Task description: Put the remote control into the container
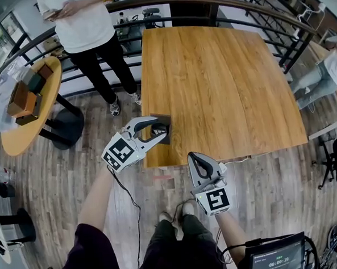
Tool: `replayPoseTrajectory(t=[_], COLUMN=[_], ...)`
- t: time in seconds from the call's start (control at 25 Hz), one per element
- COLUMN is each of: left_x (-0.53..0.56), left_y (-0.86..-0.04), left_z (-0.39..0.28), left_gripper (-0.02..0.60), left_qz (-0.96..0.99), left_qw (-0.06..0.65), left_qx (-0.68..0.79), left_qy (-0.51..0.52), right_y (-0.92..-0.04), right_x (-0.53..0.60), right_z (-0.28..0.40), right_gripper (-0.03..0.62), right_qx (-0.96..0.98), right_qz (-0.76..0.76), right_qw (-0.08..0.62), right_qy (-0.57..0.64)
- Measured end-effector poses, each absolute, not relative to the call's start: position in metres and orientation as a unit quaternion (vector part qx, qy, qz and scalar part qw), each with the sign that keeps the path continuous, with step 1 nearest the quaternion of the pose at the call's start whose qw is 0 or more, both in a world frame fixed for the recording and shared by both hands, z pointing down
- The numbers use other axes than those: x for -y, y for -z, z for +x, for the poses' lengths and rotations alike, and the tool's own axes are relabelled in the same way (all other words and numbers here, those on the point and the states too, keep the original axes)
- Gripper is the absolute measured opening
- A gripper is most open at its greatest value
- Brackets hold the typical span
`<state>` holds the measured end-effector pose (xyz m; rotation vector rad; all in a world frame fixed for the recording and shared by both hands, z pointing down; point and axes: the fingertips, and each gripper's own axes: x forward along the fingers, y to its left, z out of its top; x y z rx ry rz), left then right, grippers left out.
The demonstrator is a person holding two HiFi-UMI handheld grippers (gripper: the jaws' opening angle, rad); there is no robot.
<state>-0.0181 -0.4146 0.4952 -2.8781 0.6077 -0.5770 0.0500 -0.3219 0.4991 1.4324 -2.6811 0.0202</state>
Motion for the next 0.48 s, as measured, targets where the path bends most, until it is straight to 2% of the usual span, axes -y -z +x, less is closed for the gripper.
replayPoseTrajectory(t=[0.12,0.2,0.36,0.48], left_x=[0.396,0.381,0.341,0.303], left_y=[-0.470,-0.460,-0.442,-0.429], left_z=[-0.028,-0.037,-0.048,-0.051], left_gripper=[0.181,0.152,0.022,0.011], left_qz=[-0.943,-0.928,-0.899,-0.886], left_qw=[0.068,0.063,0.051,0.033], left_qx=[-0.285,-0.337,-0.418,-0.451], left_qy=[0.157,0.144,0.118,0.101], right_y=[-0.482,-0.471,-0.449,-0.432], right_x=[0.316,0.311,0.294,0.274], right_z=[0.040,0.034,0.024,0.016], right_gripper=[0.018,0.018,0.018,0.018], right_qx=[0.884,0.885,0.886,0.889], right_qz=[0.466,0.465,0.462,0.458], right_qw=[0.043,0.040,0.029,0.019], right_qy=[0.001,0.002,0.003,0.006])
